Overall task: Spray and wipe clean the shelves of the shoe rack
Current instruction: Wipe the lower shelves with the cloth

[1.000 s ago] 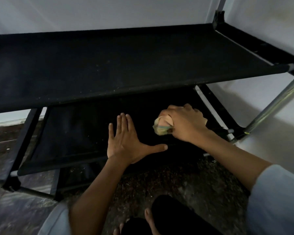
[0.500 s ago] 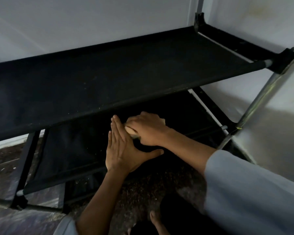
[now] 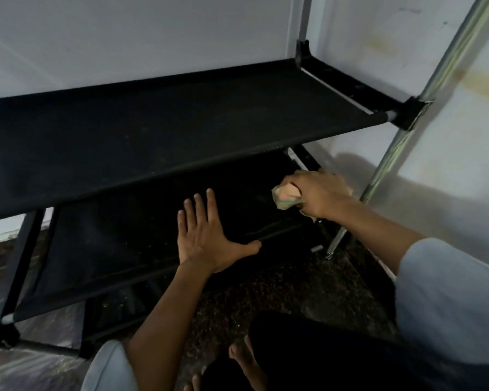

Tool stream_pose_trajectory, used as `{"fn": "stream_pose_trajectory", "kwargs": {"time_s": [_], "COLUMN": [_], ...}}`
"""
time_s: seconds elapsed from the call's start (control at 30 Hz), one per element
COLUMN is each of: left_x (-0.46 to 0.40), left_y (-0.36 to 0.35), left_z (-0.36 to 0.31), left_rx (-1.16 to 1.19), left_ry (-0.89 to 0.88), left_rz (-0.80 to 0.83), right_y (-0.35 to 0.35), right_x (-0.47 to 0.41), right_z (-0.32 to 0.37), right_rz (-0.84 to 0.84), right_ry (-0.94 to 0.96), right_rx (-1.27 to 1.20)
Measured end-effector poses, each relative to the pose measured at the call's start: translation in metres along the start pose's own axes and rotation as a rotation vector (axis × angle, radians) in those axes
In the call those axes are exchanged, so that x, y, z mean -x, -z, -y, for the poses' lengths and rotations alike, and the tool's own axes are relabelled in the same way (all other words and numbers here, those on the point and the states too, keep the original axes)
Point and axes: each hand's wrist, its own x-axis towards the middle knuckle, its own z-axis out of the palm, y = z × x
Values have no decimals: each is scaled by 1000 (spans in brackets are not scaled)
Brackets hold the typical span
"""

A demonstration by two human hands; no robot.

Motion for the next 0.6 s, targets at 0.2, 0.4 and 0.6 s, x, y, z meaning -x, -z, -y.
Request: {"fn": "stream_pose_trajectory", "kwargs": {"time_s": [0.2, 0.4, 0.6], "left_x": [-10, -9, -11], "left_y": [-30, -36, -34], "left_z": [-27, -23, -23], "left_rx": [-101, -124, -119], "left_ry": [-125, -158, -133], "left_rz": [32, -17, -31], "right_y": [-17, -7, -3], "right_x": [-10, -98, -98], "right_z": [-1, 24, 18], "right_rz": [-231, -317, -167], "right_ry": [-1, -239, -259], "right_rx": [23, -174, -257]}}
